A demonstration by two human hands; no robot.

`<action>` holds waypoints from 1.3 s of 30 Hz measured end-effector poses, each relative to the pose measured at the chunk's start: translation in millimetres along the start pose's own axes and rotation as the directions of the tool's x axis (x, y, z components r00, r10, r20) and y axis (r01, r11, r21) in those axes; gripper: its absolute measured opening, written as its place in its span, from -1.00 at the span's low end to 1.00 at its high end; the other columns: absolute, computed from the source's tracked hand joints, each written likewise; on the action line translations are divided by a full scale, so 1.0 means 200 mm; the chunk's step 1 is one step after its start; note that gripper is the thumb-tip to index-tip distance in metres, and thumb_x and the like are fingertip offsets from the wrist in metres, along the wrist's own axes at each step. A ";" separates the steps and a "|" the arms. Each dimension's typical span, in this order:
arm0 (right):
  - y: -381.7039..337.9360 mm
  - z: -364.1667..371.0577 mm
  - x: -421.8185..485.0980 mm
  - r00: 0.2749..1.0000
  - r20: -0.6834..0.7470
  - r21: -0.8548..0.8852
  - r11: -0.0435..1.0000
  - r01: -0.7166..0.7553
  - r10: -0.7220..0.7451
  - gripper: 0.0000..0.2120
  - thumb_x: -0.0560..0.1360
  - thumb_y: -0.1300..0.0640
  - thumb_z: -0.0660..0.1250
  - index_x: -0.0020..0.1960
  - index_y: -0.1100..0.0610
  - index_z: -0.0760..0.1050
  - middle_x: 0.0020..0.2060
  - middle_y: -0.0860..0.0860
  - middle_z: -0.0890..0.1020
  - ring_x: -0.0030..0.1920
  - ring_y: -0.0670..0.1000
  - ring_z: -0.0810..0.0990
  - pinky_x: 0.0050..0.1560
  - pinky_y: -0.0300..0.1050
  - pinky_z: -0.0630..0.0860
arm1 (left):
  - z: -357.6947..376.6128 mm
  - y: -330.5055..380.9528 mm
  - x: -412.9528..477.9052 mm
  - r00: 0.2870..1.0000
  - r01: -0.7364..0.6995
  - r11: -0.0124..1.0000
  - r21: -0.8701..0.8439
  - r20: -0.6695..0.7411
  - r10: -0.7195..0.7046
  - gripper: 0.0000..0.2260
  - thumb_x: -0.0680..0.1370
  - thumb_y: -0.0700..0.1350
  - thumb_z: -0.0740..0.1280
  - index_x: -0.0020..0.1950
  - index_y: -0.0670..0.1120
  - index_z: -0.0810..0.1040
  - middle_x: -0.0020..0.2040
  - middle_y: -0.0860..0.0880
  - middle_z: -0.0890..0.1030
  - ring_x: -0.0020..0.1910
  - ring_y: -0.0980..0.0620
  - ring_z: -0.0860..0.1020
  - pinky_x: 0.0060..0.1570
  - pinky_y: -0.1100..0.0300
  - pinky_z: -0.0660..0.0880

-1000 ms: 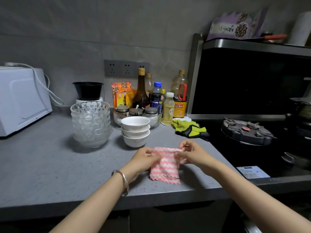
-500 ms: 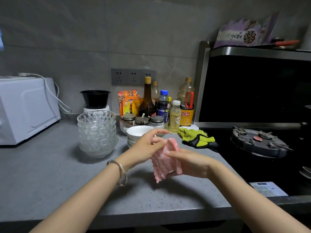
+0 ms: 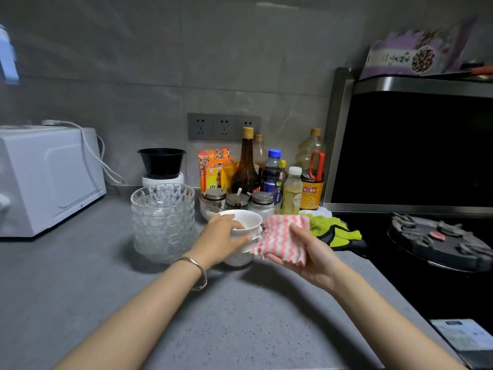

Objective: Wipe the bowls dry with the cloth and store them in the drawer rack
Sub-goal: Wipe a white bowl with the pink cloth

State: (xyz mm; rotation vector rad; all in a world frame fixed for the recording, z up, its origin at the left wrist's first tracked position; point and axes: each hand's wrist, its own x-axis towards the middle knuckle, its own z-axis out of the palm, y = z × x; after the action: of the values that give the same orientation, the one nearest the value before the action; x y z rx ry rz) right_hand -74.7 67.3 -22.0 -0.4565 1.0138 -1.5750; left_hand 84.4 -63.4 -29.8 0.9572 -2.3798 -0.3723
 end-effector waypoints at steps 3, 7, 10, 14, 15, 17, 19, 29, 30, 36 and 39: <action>0.01 -0.01 0.01 1.000 -0.007 -0.020 1.000 0.006 -0.006 -0.66 0.54 0.11 0.30 0.20 0.32 0.40 -0.05 0.31 0.65 -0.06 0.28 0.66 -0.18 0.25 0.59 | 0.01 0.00 0.02 0.999 -0.030 0.999 -0.015 -0.041 0.029 -0.70 0.53 0.03 0.35 -0.06 -0.22 0.64 0.09 -0.14 0.61 0.19 -0.12 0.49 0.08 0.16 0.35; 0.00 0.00 -0.01 0.999 -0.009 0.011 0.999 0.047 -0.047 -0.63 0.55 0.12 0.28 0.26 0.31 0.37 0.08 0.34 0.60 0.02 0.31 0.63 -0.16 0.24 0.60 | 0.03 -0.01 0.03 0.997 -0.052 0.994 -0.099 -0.056 0.047 -0.72 0.53 -0.02 0.36 -0.01 -0.25 0.64 0.06 -0.14 0.64 0.12 -0.09 0.54 0.07 0.14 0.41; -0.02 0.00 -0.03 0.993 -0.039 0.052 0.993 0.110 -0.108 -0.65 0.55 0.12 0.29 0.23 0.31 0.38 0.11 0.35 0.57 0.06 0.34 0.61 -0.09 0.29 0.57 | -0.03 0.04 0.01 0.984 -0.086 0.970 -0.228 -0.172 0.047 -0.74 0.54 -0.05 0.35 0.10 -0.20 0.64 0.14 -0.08 0.62 0.17 -0.01 0.52 0.10 0.28 0.35; -0.06 0.05 -0.08 0.961 -0.038 0.047 0.960 0.276 -0.274 -0.73 0.58 0.10 0.23 0.08 0.32 0.44 0.01 0.29 0.63 0.08 0.26 0.62 -0.04 0.18 0.59 | -0.17 0.17 -0.08 0.975 -0.132 0.815 -0.565 -0.222 0.004 -0.87 0.56 -0.04 0.30 -0.02 -0.01 0.63 -0.06 0.02 0.65 -0.08 0.14 0.55 -0.12 0.37 0.40; -0.07 0.07 -0.10 0.946 -0.025 0.028 0.946 0.324 -0.324 -0.74 0.58 0.08 0.21 0.09 0.29 0.46 -0.01 0.24 0.65 0.09 0.22 0.62 0.00 0.12 0.59 | -0.21 0.20 -0.11 0.978 -0.118 0.755 -0.646 -0.207 -0.024 -0.88 0.57 -0.03 0.28 -0.05 0.03 0.62 -0.09 0.04 0.65 -0.12 0.18 0.55 -0.15 0.38 0.42; -0.07 0.13 -0.13 0.895 0.027 -0.055 0.894 0.445 -0.445 -0.76 0.60 0.07 0.17 0.15 0.19 0.48 0.05 0.09 0.66 0.14 0.08 0.61 0.14 0.02 0.55 | -0.25 0.22 -0.18 0.983 -0.076 0.627 -0.776 -0.163 -0.084 -0.85 0.57 0.00 0.25 -0.02 0.08 0.62 -0.07 0.12 0.68 -0.11 0.25 0.58 -0.11 0.41 0.45; -0.05 0.20 -0.17 0.808 0.118 -0.198 0.784 0.588 -0.577 -0.79 0.61 0.08 0.15 0.17 0.02 0.50 0.16 -0.08 0.61 0.20 -0.10 0.56 0.28 -0.08 0.46 | -0.26 0.21 -0.24 0.977 -0.062 0.573 -0.817 -0.167 -0.131 -0.83 0.57 0.01 0.23 0.02 0.10 0.62 -0.10 0.17 0.69 -0.12 0.30 0.59 -0.15 0.46 0.45; 0.39 0.46 -0.20 0.471 0.572 -0.500 0.169 0.849 -0.671 -0.42 0.53 -0.30 0.10 0.44 -0.02 0.28 0.42 -0.20 0.33 0.45 -0.14 0.23 0.44 -0.16 0.17 | -0.30 0.07 -0.41 0.810 -0.014 0.520 -0.854 -0.314 -0.494 -0.48 0.49 0.23 0.16 -0.17 -0.22 0.61 -0.20 -0.22 0.67 -0.22 -0.07 0.61 -0.09 -0.08 0.55; 0.42 0.47 -0.20 0.445 0.552 -0.506 0.141 0.851 -0.705 -0.46 0.54 -0.29 0.07 0.42 -0.04 0.30 0.40 -0.21 0.35 0.43 -0.15 0.26 0.44 -0.12 0.19 | -0.30 0.07 -0.41 0.792 0.004 0.526 -0.850 -0.319 -0.521 -0.45 0.54 0.21 0.13 -0.16 -0.26 0.60 -0.21 -0.23 0.66 -0.23 -0.06 0.59 -0.08 -0.07 0.55; 0.47 0.59 -0.13 0.283 0.650 -0.629 -0.290 0.721 -0.706 -0.63 0.54 -0.09 0.15 0.29 -0.05 0.50 0.27 -0.08 0.49 0.33 -0.07 0.39 0.34 0.06 0.30 | -0.30 0.03 -0.45 0.771 0.035 0.535 -0.844 -0.318 -0.552 -0.46 0.57 0.21 0.06 -0.35 -0.14 0.55 -0.37 -0.09 0.62 -0.26 -0.05 0.61 -0.14 0.09 0.52; 0.40 0.64 -0.12 0.497 0.508 -0.593 0.134 0.794 -0.703 -0.71 0.56 -0.04 0.16 0.18 -0.05 0.56 0.13 -0.07 0.61 0.17 -0.11 0.53 0.24 -0.09 0.44 | -0.29 0.01 -0.46 0.745 0.030 0.549 -0.836 -0.347 -0.569 -0.48 0.61 0.12 0.12 -0.45 -0.12 0.51 -0.46 -0.01 0.59 -0.34 -0.03 0.57 -0.27 0.13 0.46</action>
State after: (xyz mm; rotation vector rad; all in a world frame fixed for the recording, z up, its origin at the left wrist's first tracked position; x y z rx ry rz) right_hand 76.6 45.8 -10.1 -1.9752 1.4954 -1.8229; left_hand 171.0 -0.2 -17.2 0.8645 -1.1928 -1.0138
